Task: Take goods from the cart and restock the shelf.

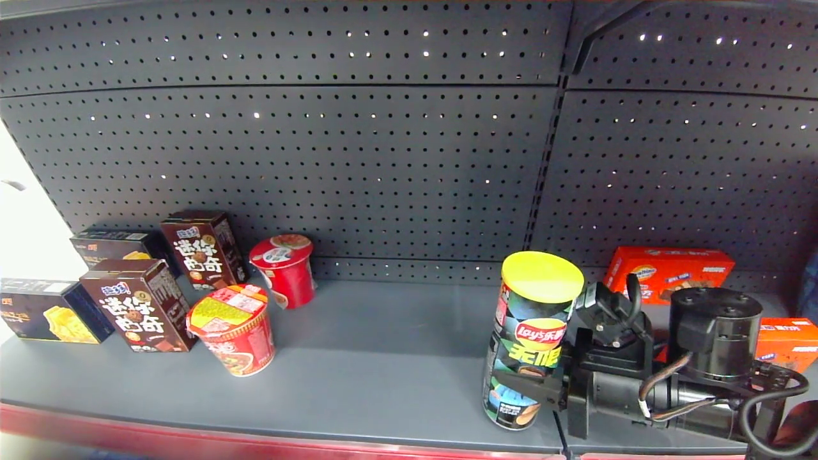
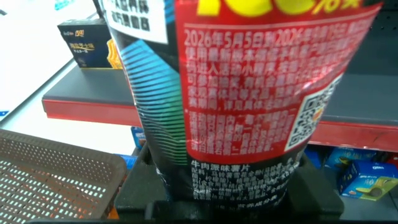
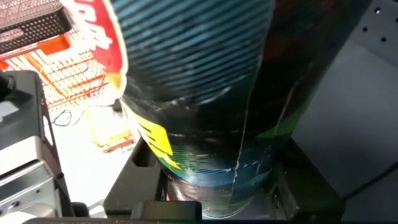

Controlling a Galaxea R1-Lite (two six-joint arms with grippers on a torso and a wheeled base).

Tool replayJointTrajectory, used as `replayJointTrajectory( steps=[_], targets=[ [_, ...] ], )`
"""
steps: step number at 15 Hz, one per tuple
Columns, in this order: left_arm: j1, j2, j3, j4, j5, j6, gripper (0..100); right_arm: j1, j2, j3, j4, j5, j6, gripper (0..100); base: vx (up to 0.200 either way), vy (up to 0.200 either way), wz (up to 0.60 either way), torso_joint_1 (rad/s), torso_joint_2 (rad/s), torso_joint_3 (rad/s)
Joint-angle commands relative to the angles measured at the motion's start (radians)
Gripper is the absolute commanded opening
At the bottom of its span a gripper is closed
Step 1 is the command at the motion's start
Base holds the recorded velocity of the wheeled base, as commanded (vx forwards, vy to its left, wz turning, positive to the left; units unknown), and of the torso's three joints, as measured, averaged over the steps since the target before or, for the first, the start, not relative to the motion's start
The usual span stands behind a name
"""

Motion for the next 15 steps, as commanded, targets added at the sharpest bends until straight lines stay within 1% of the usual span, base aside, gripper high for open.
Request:
replayJointTrajectory(
  steps=[1,7,8,12,14,15],
  targets=[
    [0.000,0.000,0.000,0.001,0.000,-0.002,0,0.001,0.045,-0.001,-0.012,0.000,-0.001,0,0.000,0.000,0.00,0.000,0.00,0.000],
    [0.000,0.000,-0.001,0.001,0.000,-0.003,0,0.001,0.063,-0.006,-0.017,-0.001,-0.002,0,0.000,0.000,0.00,0.000,0.00,0.000],
    [0.000,0.000,-0.001,0.001,-0.001,-0.003,0,0.001,0.065,-0.006,-0.018,-0.001,-0.005,100,0.000,0.000,0.00,0.000,0.00,0.000],
    [0.000,0.000,-0.009,-0.001,0.000,-0.003,0,-0.001,0.042,0.002,-0.018,-0.006,-0.007,100,0.000,0.000,0.00,0.000,0.00,0.000],
    [0.000,0.000,-0.009,-0.001,0.000,-0.003,0,-0.001,0.028,0.006,-0.018,-0.026,-0.007,100,0.000,0.000,0.00,0.000,0.00,0.000],
    [0.000,0.000,-0.009,-0.001,0.000,-0.003,0,-0.001,-0.007,0.031,-0.017,-0.049,-0.005,100,0.000,0.000,0.00,0.000,0.00,0.000]
  ],
)
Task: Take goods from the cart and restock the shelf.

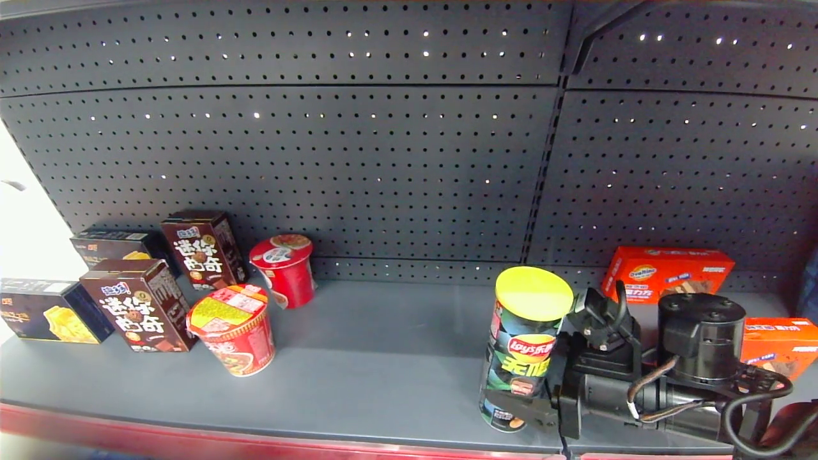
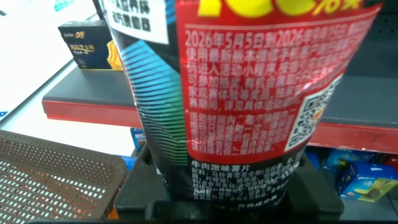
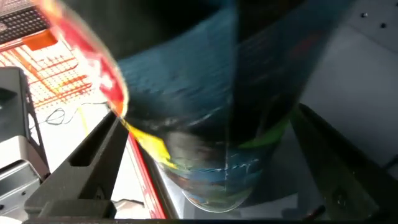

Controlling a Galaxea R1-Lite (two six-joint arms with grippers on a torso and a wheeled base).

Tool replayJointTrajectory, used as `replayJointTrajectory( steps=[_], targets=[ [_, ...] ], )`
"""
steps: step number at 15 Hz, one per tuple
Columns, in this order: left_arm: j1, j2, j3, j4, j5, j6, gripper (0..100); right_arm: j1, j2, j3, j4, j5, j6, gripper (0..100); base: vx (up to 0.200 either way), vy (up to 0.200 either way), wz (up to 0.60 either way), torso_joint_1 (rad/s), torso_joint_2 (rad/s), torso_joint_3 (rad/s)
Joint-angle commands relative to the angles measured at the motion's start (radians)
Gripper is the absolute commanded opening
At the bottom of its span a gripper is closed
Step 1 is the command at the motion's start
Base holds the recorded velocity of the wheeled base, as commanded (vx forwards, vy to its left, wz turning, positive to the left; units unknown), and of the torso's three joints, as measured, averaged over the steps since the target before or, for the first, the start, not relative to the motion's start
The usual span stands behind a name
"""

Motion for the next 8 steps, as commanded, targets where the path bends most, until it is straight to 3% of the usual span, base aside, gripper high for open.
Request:
replayJointTrajectory(
  steps=[1,8],
  targets=[
    [0.000,0.000,0.001,-0.002,0.000,0.000,0,-0.006,-0.059,0.039,0.002,-0.012,0.000,100,0.000,0.000,0.00,0.000,0.00,0.000],
    [0.000,0.000,0.008,-0.002,0.000,0.000,0,-0.046,-0.201,0.140,0.014,-0.012,-0.002,100,0.000,0.000,0.00,0.000,0.00,0.000]
  ],
)
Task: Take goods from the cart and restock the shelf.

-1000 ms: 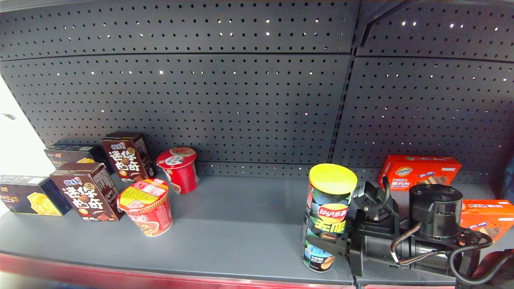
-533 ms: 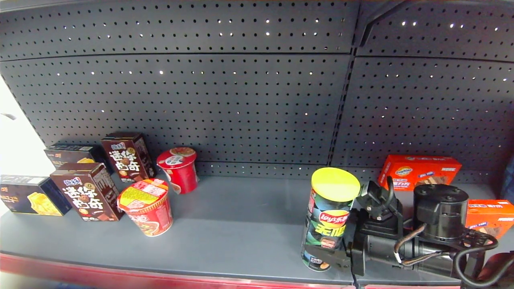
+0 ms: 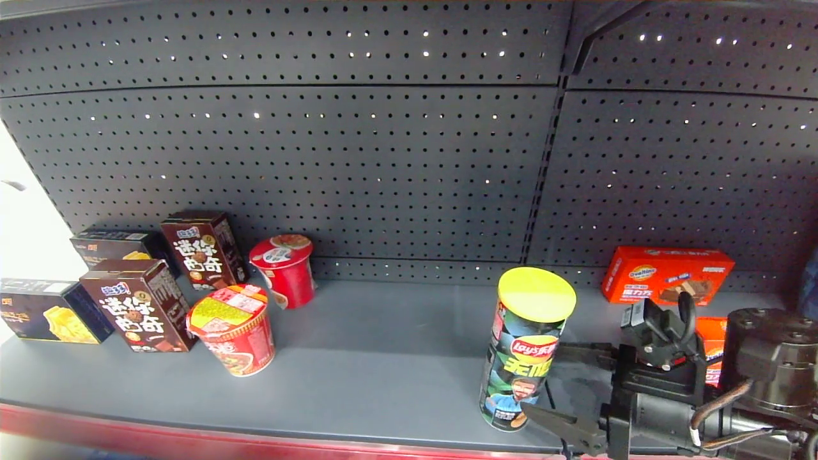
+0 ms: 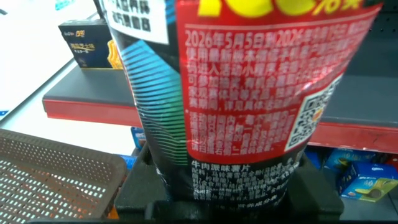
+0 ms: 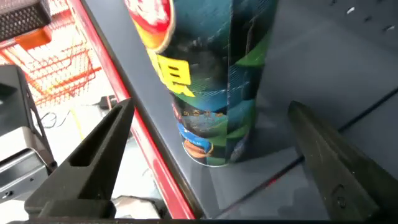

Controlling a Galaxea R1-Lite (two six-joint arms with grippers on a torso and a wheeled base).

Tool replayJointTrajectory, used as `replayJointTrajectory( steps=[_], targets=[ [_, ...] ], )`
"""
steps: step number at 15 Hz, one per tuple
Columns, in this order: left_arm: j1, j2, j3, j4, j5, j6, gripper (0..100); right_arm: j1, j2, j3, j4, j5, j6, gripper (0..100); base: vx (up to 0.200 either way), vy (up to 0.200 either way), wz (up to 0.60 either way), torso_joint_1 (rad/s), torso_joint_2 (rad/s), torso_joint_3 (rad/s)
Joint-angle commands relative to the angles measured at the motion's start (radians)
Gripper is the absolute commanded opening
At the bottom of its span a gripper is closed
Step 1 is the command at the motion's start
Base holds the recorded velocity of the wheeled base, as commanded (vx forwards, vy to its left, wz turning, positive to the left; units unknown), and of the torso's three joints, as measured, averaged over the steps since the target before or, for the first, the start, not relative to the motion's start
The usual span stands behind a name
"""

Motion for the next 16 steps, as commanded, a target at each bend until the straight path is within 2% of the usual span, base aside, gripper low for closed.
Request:
replayJointTrajectory(
  steps=[1,4,5,7,9,12,13,14,16],
  targets=[
    [0.000,0.000,0.004,-0.001,0.001,0.000,0,-0.006,-0.102,0.016,0.021,-0.001,0.001,100,0.000,0.000,0.00,0.000,0.00,0.000],
    [0.000,0.000,0.004,-0.001,0.001,0.000,0,-0.009,-0.260,0.028,0.153,-0.004,-0.001,100,0.000,0.000,0.00,0.000,0.00,0.000],
    [0.001,0.000,0.006,-0.001,0.004,0.000,0,-0.006,-0.391,0.026,0.299,-0.005,-0.001,100,0.000,0.000,0.00,0.000,0.00,0.000],
    [0.000,0.000,0.006,-0.003,0.010,0.000,0,-0.009,-0.500,0.020,0.399,-0.025,0.001,100,0.000,0.000,0.00,0.000,0.00,0.000],
    [0.001,-0.002,0.004,-0.003,0.010,0.000,0,-0.009,-0.670,-0.024,0.557,-0.130,0.003,100,0.000,0.000,0.00,0.000,0.00,0.000],
    [0.001,0.000,0.006,-0.004,0.010,0.000,0,0.013,-0.845,-0.107,0.813,-0.453,-0.001,100,0.000,0.000,0.00,0.000,0.00,0.000],
    [0.001,-0.002,0.004,-0.007,0.010,0.000,0,0.014,-0.894,-0.115,0.853,-0.505,0.001,100,0.000,0.000,0.00,0.000,0.00,0.000],
    [0.001,-0.002,0.003,-0.009,0.010,-0.001,0,-0.004,-0.989,-0.115,0.920,-0.562,0.006,100,0.000,0.000,0.00,0.000,0.00,0.000],
    [0.001,-0.002,0.006,-0.011,0.010,-0.013,0,-0.122,-1.100,-0.127,1.023,-0.597,0.010,100,0.000,0.000,0.00,0.000,0.00,0.000]
  ],
)
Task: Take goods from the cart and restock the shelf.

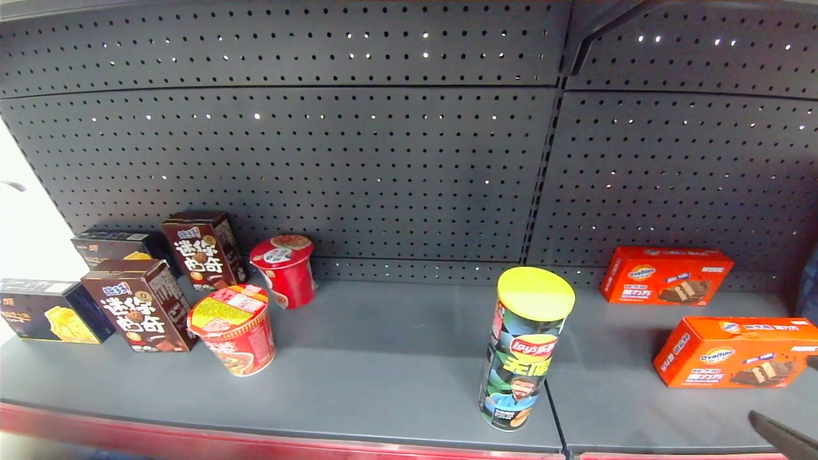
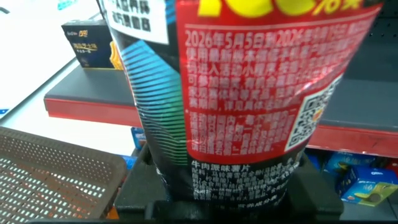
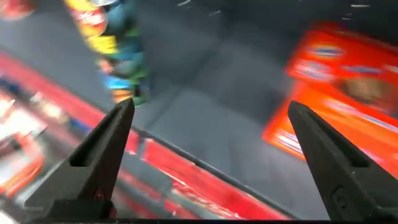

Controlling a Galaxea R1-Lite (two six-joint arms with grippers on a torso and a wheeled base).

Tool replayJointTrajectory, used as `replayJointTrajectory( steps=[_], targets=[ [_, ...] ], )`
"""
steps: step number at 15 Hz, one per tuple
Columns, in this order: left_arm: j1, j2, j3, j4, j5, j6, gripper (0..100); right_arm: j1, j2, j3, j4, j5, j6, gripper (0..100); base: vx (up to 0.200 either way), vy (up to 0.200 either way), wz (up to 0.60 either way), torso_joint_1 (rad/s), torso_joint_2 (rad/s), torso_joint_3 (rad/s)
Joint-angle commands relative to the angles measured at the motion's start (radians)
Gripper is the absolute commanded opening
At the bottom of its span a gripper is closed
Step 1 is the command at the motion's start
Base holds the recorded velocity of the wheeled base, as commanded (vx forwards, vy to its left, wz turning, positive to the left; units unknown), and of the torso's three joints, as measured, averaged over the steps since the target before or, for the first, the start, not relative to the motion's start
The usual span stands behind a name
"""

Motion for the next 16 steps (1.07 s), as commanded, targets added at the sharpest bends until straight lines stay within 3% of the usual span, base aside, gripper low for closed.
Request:
replayJointTrajectory(
  steps=[1,4,6,7,10,12,15,16],
  targets=[
    [0.000,0.001,0.008,0.000,-0.001,-0.003,0,-0.163,-0.216,-0.037,0.143,-0.039,0.005,100,0.000,0.000,0.00,0.000,0.00,0.000],
    [0.000,0.001,0.076,-0.058,-0.009,0.003,0,-0.433,-0.389,0.017,0.324,-0.029,0.023,100,0.000,0.000,0.00,0.000,0.00,0.000],
    [0.000,0.001,0.100,-0.112,-0.010,0.003,0,-0.528,-0.564,0.137,0.323,-0.020,0.031,100,0.000,0.000,0.00,0.000,0.00,0.000],
    [-0.001,0.001,0.097,-0.120,-0.012,0.001,0,-0.539,-0.604,0.167,0.318,-0.031,0.040,100,0.000,0.000,0.00,0.000,0.00,0.000],
    [-0.001,0.001,0.027,-0.117,-0.069,0.049,0,-0.539,-0.593,0.370,0.037,-0.051,0.080,100,0.000,0.000,0.00,0.000,0.00,0.000],
    [-0.006,0.004,-0.022,-0.112,-0.076,0.055,0,-0.539,-0.593,0.367,0.054,-0.034,0.077,100,0.000,0.000,0.00,0.000,0.00,0.000],
    [-0.006,0.003,-0.064,-0.104,-0.250,0.057,0,-0.539,-0.593,0.367,0.053,-0.042,0.080,100,0.000,0.000,0.00,0.000,0.00,0.000],
    [-0.006,0.003,-0.056,-0.101,-0.263,0.055,0,-0.537,-0.593,0.367,0.053,-0.036,0.081,100,0.000,0.000,0.00,0.000,0.00,0.000]
  ],
)
